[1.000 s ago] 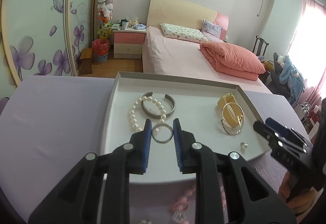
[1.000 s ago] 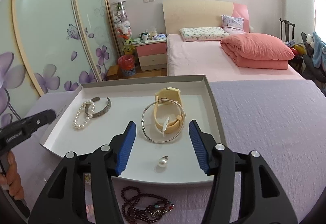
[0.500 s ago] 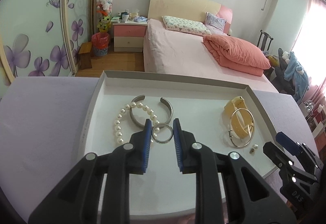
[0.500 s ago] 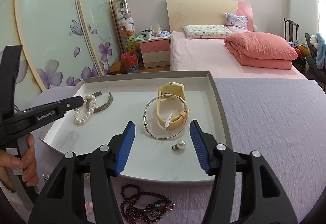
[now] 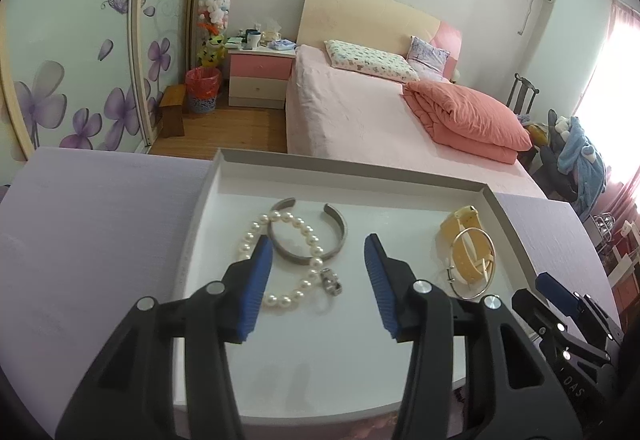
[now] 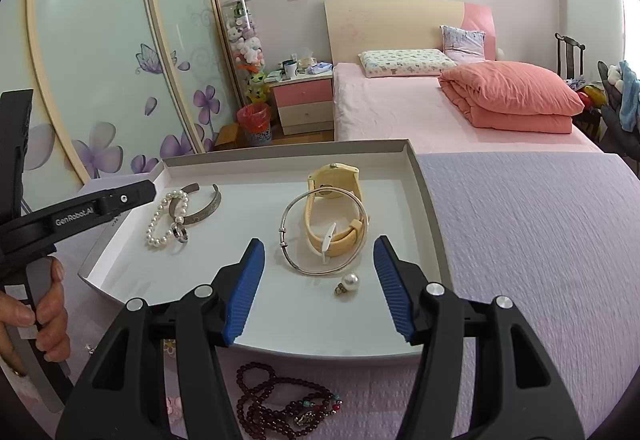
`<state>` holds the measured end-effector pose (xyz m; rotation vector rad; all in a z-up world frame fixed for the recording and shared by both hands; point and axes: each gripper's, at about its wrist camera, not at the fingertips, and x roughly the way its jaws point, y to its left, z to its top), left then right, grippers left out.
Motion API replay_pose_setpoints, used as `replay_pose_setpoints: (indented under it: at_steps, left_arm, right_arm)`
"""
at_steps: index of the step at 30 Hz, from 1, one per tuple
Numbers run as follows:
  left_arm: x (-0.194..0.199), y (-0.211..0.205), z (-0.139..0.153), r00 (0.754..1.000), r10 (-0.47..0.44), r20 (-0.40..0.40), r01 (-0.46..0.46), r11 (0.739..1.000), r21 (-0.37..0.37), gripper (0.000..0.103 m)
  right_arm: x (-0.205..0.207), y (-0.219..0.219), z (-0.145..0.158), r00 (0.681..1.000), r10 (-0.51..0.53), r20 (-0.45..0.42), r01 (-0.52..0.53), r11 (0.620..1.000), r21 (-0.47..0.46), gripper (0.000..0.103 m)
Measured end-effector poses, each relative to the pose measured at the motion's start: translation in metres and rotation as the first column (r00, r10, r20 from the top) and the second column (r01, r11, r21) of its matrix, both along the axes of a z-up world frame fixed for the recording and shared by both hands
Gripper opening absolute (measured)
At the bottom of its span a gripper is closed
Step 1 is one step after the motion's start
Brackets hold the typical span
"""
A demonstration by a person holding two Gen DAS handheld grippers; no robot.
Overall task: Organize jewelry
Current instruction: 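Grasp the dark red bead necklace with the right tool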
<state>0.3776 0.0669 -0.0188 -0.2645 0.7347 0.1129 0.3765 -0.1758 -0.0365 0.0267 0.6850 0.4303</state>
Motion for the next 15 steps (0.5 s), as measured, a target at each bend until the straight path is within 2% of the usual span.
replay_pose_setpoints:
  at_steps: [6,15]
  left_arm:
    - [-0.018,0.012,0.008,1.0,0.023,0.007,-0.023,1.0,0.018,0.054]
    - [-0.073,0.036,0.03,0.997,0.052,0.053,-0.055,0.997,0.052,0.061]
  right_arm:
    - [-0.003,-0.001,0.005,1.0,-0.004,0.01,0.004,1.0,-0.002,0.058]
    - [-0.031,0.001,0.011,1.0,0.018,0.024,-0.017,0.999,-0.044,0.058]
